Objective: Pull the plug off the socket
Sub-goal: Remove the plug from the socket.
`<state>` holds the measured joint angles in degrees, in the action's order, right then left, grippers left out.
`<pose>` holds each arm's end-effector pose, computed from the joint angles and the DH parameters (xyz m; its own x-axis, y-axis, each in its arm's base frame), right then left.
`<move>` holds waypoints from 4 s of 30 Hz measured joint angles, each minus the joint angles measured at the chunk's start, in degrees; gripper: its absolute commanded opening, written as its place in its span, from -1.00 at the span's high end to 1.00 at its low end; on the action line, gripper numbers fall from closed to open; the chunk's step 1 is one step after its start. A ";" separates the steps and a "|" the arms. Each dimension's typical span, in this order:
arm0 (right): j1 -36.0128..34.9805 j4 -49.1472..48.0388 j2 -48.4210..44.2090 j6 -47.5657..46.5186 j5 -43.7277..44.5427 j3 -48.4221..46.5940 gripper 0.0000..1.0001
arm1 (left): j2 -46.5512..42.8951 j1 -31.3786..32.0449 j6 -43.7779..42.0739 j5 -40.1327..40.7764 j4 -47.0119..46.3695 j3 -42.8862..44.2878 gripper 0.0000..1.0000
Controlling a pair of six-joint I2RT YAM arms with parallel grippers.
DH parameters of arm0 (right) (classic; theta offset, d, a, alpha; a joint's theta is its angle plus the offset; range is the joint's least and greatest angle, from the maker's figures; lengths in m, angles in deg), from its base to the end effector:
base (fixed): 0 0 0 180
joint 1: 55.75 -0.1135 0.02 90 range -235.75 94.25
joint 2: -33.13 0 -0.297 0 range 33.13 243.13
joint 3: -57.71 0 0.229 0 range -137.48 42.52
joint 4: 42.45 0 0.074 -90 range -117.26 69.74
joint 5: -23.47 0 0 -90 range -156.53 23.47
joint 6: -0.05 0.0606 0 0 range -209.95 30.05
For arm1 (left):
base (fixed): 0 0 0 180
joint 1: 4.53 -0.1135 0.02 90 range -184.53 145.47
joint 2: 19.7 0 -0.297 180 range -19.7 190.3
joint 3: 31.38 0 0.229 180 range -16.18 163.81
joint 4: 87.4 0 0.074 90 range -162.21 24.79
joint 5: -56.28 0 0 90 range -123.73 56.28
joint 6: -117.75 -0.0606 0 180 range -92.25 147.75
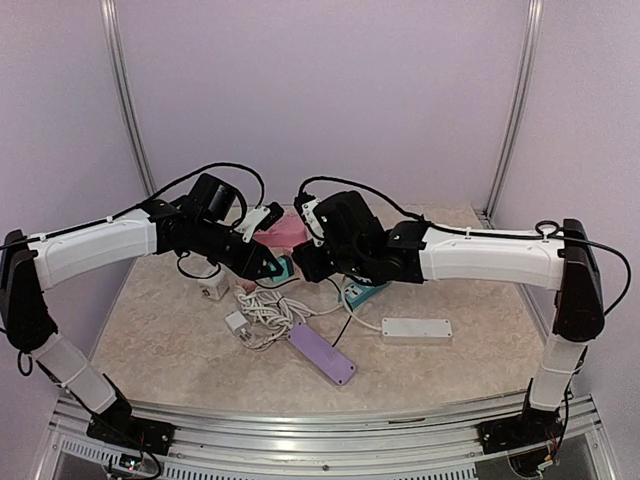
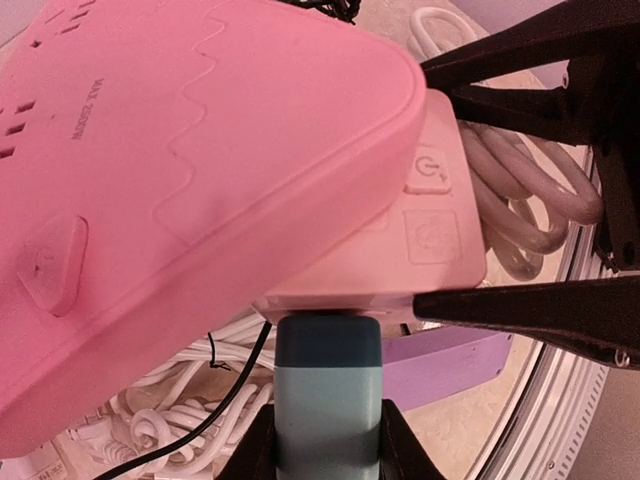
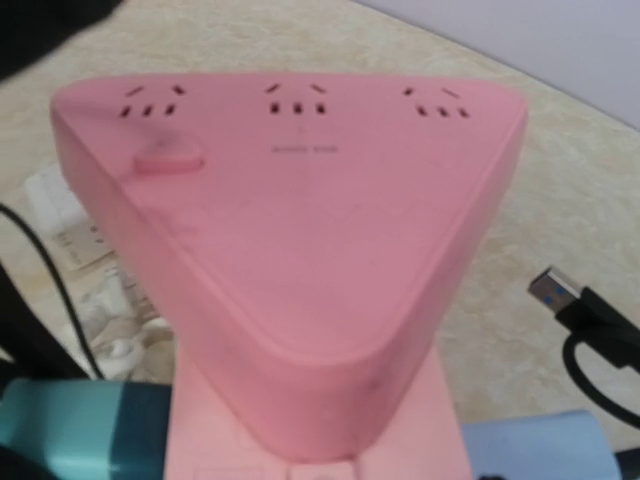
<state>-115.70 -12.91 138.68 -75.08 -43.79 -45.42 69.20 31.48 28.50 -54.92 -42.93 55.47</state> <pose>0.2399 0.3679 0.3212 -0.4189 -0.2515 -0.8725 -0.5448 0.8383 0.0200 0.2564 -0.2135 0.3076 -0.5967 0.4186 -0.6846 0.7417 0.6134 -0.2714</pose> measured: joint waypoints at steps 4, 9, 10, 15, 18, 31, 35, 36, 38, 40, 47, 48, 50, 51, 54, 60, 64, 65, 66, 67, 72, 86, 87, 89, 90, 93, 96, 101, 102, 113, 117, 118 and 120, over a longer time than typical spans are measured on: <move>1.22 -3.41 -2.27 -0.11 -5.22 4.17 1.00 | -0.02 -0.02 -1.29 -1.14 1.11 0.00 1.00; 2.64 -5.66 -4.33 -0.48 -11.98 7.43 1.00 | -0.04 0.02 -2.82 -3.06 1.90 0.04 1.00; 2.75 -5.95 -4.39 -0.50 -12.68 7.65 1.00 | -0.04 0.02 -2.89 -3.19 2.25 0.07 1.00; 3.13 -8.74 -4.68 -0.35 -15.43 9.77 1.00 | -0.33 0.04 -3.15 -3.21 3.89 0.07 1.00; 3.13 -9.53 -4.70 -0.22 -15.54 10.12 1.00 | -0.46 0.04 -3.13 -2.97 4.17 0.07 1.00; 0.44 -1.33 -2.12 0.35 -2.89 2.71 1.00 | -0.46 0.02 -1.99 -1.75 1.44 0.13 1.00; -0.17 -0.09 -1.09 0.70 -0.35 1.03 1.00 | -0.46 0.02 -1.66 -1.07 1.01 0.15 1.00; -0.28 0.28 -0.83 0.83 0.11 0.57 1.00 | -0.46 0.02 -1.53 -0.90 0.87 0.15 1.00; -0.55 1.22 -0.33 1.05 1.25 -0.44 1.00 | -0.46 0.02 -1.40 -0.83 0.76 0.15 1.00; -0.83 2.27 0.15 1.27 2.29 -1.44 1.00 | -0.46 0.02 -1.25 -0.85 0.61 0.15 1.00; -1.03 2.21 0.28 1.29 2.93 -1.60 1.00 | -0.46 0.02 -1.18 -0.87 0.28 0.15 1.00; -1.01 1.62 0.13 1.29 2.62 -1.11 1.00 | -0.46 0.00 -1.18 -0.87 0.39 0.15 1.00; -0.68 0.04 -0.48 1.29 1.25 0.46 1.00 | -0.46 -0.20 -1.22 -1.09 1.01 0.15 1.00; -0.37 -1.20 -1.05 1.29 -0.04 1.73 1.00 | -0.46 -0.26 -1.29 -1.40 1.27 0.15 1.00; 0.98 -3.65 -3.13 1.31 -4.98 5.03 1.00 | -0.46 -0.31 -2.10 -2.84 1.97 0.17 1.00; 3.74 -6.71 -5.31 1.33 -14.78 8.55 1.00 | -0.68 -0.33 -3.06 -4.61 2.82 0.28 1.00; 4.26 -8.55 -5.42 1.31 -17.81 9.57 1.00 | -1.03 -0.42 -2.97 -4.72 3.61 0.28 1.00; 4.31 -9.07 -5.42 1.33 -18.08 9.86 1.00 | -1.11 -0.48 -2.97 -4.72 3.72 0.28 1.00; 4.31 -9.51 -5.42 1.36 -18.16 10.05 1.00 | -1.18 -0.52 -2.95 -4.68 3.80 0.28 1.00; 4.31 -9.81 -5.42 1.36 -18.12 10.19 1.00 | -1.20 -0.57 -2.93 -4.68 3.82 0.28 1.00; 3.23 -9.46 -5.38 1.29 -14.64 9.84 1.00 | -1.20 -0.57 -2.54 -4.39 3.67 0.28 1.00; -1.81 0.57 0.22 -0.44 3.74 -1.16 1.00 | -0.79 -1.18 -0.96 -3.37 1.90 0.28 1.00; -1.95 0.81 0.24 -0.42 4.39 -1.18 1.00 | -0.72 -1.18 -0.90 -3.37 1.73 0.28 1.00; -2.14 1.07 0.24 -0.39 5.18 -1.27 1.00 | -0.55 -1.16 -0.76 -3.41 1.36 0.28 1.00; -2.16 1.07 0.24 -0.39 5.35 -1.27 1.00 | -0.52 -1.16 -0.74 -3.39 1.20 0.28 1.00; -2.08 0.70 0.24 -0.50 4.76 -1.18 1.00 | -0.52 -1.18 -0.68 -3.30 1.16 0.28 1.00; -1.27 -1.49 -0.44 -0.63 1.99 0.70 1.00 | -0.52 -1.20 -0.63 -3.02 1.51 0.28 1.00; 1.22 -5.60 -3.21 -0.81 -7.28 5.57 1.00 | -0.52 -1.20 -0.81 -3.87 2.29 0.28 1.00; 1.77 -6.32 -3.72 -0.90 -9.20 6.38 1.00 | -0.52 -1.20 -0.98 -4.09 2.34 0.28 1.00; 5.77 -12.02 -4.74 -0.66 -22.75 10.80 1.00 | -0.66 -1.20 -1.27 -4.90 4.17 0.28 1.00; 5.77 -12.61 -4.74 -0.52 -22.80 10.97 1.00 | -0.90 -1.29 -1.03 -4.76 4.39 0.28 1.00; 5.73 -12.63 -4.74 -0.52 -22.56 10.97 1.00 | -0.94 -1.31 -1.03 -4.74 4.33 0.28 1.00; 5.29 -12.57 -4.74 -0.59 -21.09 10.93 1.00 | -0.94 -1.38 -1.03 -4.74 4.22 0.28 1.00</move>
<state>-110.41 -25.47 133.94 -75.67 -64.88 -34.49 68.26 30.10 27.47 -59.66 -38.71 55.76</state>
